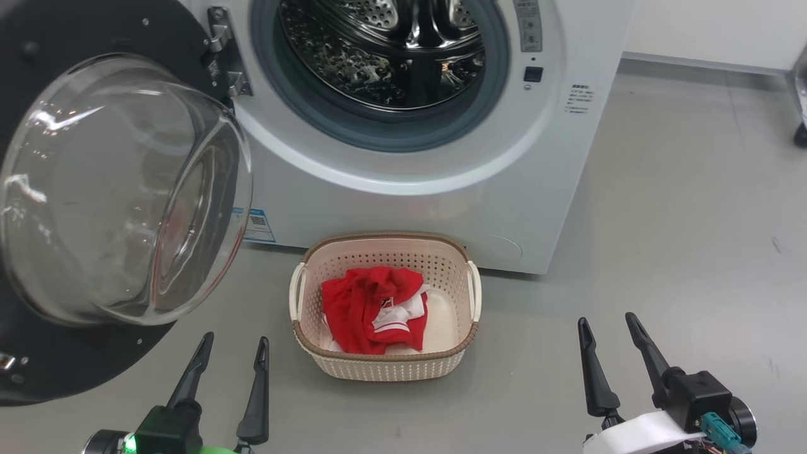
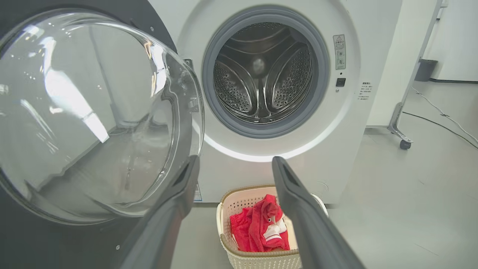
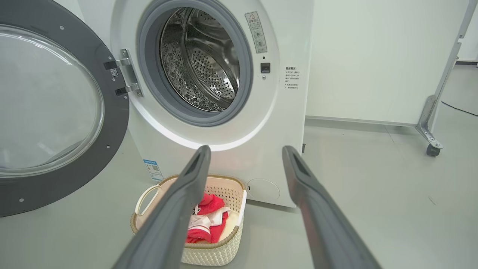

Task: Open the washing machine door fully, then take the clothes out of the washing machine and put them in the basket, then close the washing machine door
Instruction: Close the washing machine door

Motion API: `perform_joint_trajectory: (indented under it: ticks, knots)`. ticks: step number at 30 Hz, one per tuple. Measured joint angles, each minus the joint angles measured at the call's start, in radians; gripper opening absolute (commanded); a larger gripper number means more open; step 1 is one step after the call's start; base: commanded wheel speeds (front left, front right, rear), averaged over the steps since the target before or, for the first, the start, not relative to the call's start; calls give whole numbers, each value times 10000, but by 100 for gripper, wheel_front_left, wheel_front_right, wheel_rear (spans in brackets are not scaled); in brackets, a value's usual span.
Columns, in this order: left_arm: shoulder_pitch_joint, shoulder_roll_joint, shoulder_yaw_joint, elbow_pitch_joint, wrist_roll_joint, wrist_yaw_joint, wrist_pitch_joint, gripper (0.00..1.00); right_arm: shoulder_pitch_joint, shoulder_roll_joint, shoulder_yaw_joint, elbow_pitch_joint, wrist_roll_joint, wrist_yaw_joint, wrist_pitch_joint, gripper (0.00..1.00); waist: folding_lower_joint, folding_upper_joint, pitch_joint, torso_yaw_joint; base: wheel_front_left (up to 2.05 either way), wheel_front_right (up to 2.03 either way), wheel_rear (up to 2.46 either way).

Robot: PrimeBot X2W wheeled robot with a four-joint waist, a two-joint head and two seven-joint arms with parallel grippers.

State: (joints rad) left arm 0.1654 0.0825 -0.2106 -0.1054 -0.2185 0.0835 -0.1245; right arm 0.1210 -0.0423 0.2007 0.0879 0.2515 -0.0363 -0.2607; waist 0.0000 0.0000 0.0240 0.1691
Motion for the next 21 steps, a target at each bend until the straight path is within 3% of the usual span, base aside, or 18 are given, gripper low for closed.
perform_joint_trajectory:
  ticks: [21]
  knots:
    - [0, -46, 75, 61, 0, 96, 0, 100, 73, 15, 151, -44, -174, 90, 2, 100, 0, 0, 2, 2754, 0, 0, 0]
